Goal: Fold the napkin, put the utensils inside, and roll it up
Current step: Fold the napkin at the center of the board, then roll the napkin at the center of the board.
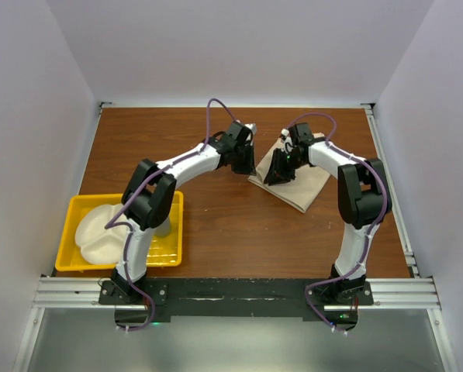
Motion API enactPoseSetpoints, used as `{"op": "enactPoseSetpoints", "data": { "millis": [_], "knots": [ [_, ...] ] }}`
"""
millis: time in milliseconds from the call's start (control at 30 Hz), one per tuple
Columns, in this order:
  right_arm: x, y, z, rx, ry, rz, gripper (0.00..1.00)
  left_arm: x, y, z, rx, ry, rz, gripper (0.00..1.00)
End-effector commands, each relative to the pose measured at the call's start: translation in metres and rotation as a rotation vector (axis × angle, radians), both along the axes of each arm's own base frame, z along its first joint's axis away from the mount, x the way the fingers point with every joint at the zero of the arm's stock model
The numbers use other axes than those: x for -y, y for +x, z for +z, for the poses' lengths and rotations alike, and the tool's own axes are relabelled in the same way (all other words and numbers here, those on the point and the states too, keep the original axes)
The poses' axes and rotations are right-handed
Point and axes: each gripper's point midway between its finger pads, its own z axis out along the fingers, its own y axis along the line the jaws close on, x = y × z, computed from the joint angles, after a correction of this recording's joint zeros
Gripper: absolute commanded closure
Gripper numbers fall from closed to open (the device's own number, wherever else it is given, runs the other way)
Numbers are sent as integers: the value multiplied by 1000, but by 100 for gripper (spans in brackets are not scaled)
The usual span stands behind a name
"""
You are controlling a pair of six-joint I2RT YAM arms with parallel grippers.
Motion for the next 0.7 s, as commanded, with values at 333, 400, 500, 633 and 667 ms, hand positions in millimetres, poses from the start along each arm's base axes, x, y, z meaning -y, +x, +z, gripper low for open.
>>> {"op": "enactPoseSetpoints", "data": {
  "millis": [333,400,500,633,667],
  "knots": [
    [1,14,48,66,43,13,62,25,19,61,32,-227,-2,86],
    [4,14,51,71,39,4,62,25,15,69,37,-242,0,85],
    [-2,15,48,77,79,11,62,26,12,77,41,-272,2,85],
    [-16,16,33,33,176,-30,73,29,17,70,14,-260,15,85],
    [-19,17,32,32,193,-37,75,32,22,68,12,-252,17,85]
  ]
}}
